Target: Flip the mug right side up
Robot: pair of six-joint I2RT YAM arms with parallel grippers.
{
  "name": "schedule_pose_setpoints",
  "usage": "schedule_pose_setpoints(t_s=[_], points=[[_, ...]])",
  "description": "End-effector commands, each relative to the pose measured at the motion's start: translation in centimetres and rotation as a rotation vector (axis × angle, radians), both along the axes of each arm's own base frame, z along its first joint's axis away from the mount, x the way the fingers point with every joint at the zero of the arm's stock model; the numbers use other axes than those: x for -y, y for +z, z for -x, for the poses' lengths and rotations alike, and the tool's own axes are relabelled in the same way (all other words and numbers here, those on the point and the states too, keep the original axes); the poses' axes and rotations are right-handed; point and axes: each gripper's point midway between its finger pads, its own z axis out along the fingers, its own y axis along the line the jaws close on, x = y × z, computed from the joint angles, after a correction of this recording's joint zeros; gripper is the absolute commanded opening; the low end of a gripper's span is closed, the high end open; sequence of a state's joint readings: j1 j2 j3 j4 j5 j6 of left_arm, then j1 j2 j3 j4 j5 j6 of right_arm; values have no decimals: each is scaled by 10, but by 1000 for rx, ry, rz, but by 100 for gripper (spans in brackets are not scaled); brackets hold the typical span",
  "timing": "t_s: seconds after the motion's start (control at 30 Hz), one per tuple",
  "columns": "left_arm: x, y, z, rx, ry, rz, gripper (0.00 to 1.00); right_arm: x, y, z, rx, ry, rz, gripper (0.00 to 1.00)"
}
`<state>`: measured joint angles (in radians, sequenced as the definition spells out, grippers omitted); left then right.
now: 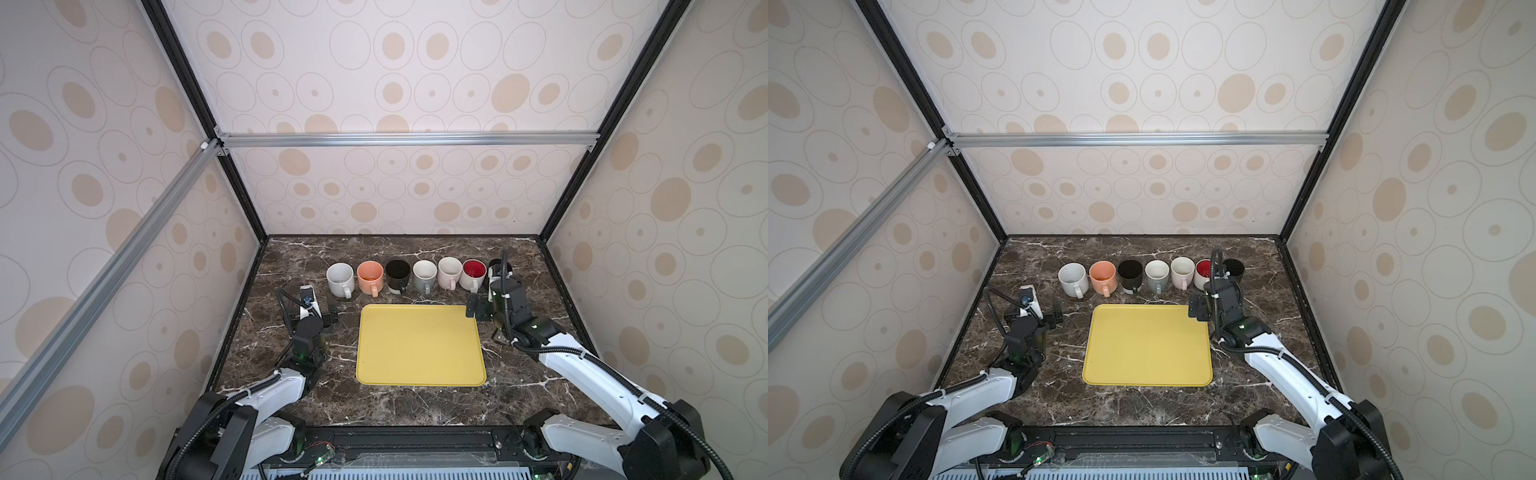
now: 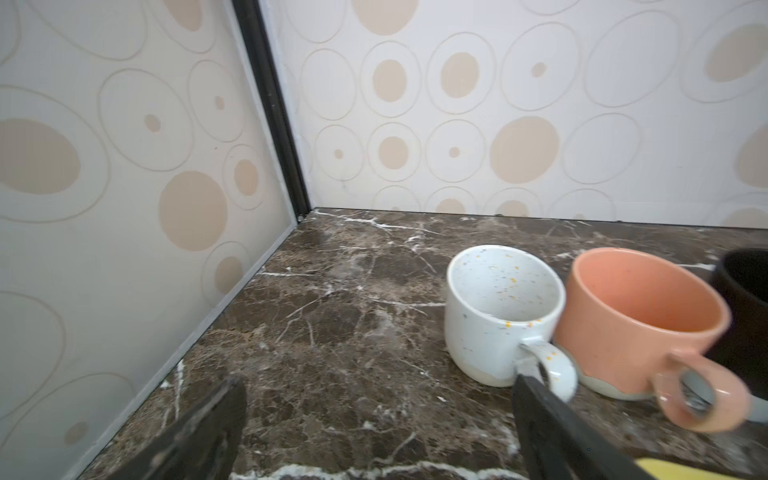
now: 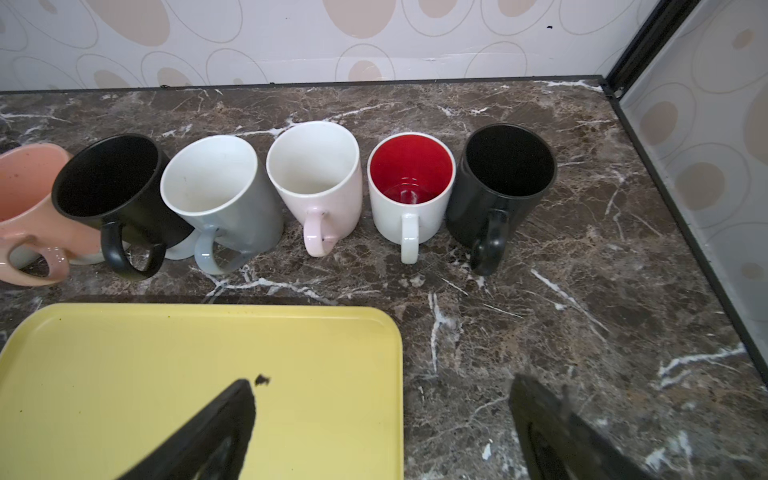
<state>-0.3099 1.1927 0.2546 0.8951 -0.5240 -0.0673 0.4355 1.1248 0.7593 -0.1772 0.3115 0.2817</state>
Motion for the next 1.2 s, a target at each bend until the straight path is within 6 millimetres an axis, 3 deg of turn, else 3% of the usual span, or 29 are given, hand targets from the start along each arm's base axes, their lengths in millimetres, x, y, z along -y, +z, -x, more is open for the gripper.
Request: schedule_pose_setpoints(t_s=[0.0, 0.2, 0.27, 0.4, 0.5, 0.63, 0.7, 0.87, 0.93, 1.17], points=[[-16, 21, 1, 129, 44, -19, 100, -17, 14, -6, 87, 91, -48, 98], [-42, 14, 2, 137, 75, -35, 100, -21, 4, -4, 74, 111, -60, 98], [-51, -3, 5, 121, 88, -11, 100, -21, 1, -5, 81, 112, -56, 98], [-43, -14, 7, 194, 12, -25, 100, -16, 0, -7, 120, 104, -19, 98], [-42, -28, -8, 97, 1, -3, 100, 6, 1, -14, 166, 40, 121, 98], [-36, -33, -24, 55, -34, -25, 100, 58, -1, -29, 209, -122, 249, 98], [-38, -35, -21, 48, -21, -16, 100, 86, -15, -40, 199, -201, 232, 98], [-40, -31, -19, 71, -10, -22, 100, 109, -62, -57, 163, -236, 274, 98], [-40, -32, -19, 66, -10, -17, 100, 109, -77, -60, 189, -220, 233, 99], [-42, -34, -22, 54, 7, -14, 100, 97, -88, -60, 254, -96, 153, 98]])
